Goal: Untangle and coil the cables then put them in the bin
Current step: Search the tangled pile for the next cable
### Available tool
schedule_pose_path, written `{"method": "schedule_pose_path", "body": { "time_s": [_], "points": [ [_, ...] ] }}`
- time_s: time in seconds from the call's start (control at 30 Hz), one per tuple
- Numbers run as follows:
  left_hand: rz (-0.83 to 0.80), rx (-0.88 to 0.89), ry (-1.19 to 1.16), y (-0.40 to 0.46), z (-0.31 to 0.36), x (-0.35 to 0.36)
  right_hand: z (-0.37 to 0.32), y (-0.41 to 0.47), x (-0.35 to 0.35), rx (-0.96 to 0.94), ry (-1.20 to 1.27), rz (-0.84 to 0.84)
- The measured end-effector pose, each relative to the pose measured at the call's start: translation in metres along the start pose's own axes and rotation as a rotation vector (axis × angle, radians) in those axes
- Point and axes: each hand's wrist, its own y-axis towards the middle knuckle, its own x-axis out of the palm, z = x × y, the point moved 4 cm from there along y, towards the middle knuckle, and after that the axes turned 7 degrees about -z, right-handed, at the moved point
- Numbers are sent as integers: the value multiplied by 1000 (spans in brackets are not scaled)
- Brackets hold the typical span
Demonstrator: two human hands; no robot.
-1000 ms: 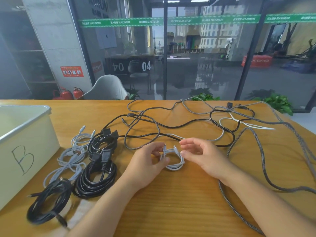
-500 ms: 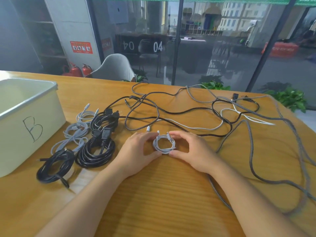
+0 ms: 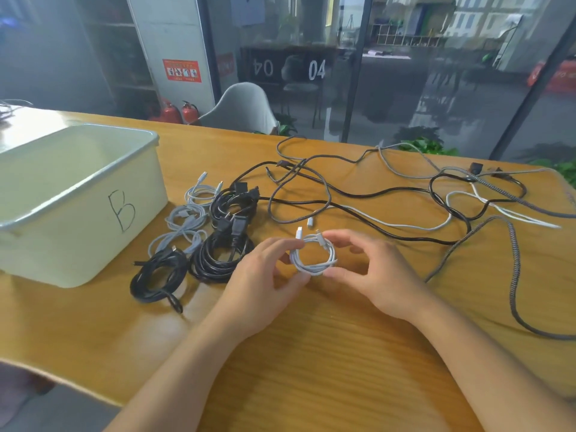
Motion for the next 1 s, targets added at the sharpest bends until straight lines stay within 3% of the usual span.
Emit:
{"method": "schedule_pose_path", "body": {
  "time_s": [0.3, 0.57, 1.0],
  "points": [
    [60, 33, -12, -13, -15, -62, -48, 29, 30, -57, 129, 97],
    [91, -63, -110, -19, -67, -113, -90, 87, 77, -65, 201, 140],
    [-38, -186, 125, -17, -129, -114, -102, 138, 130, -8, -133, 32]
  ]
}}
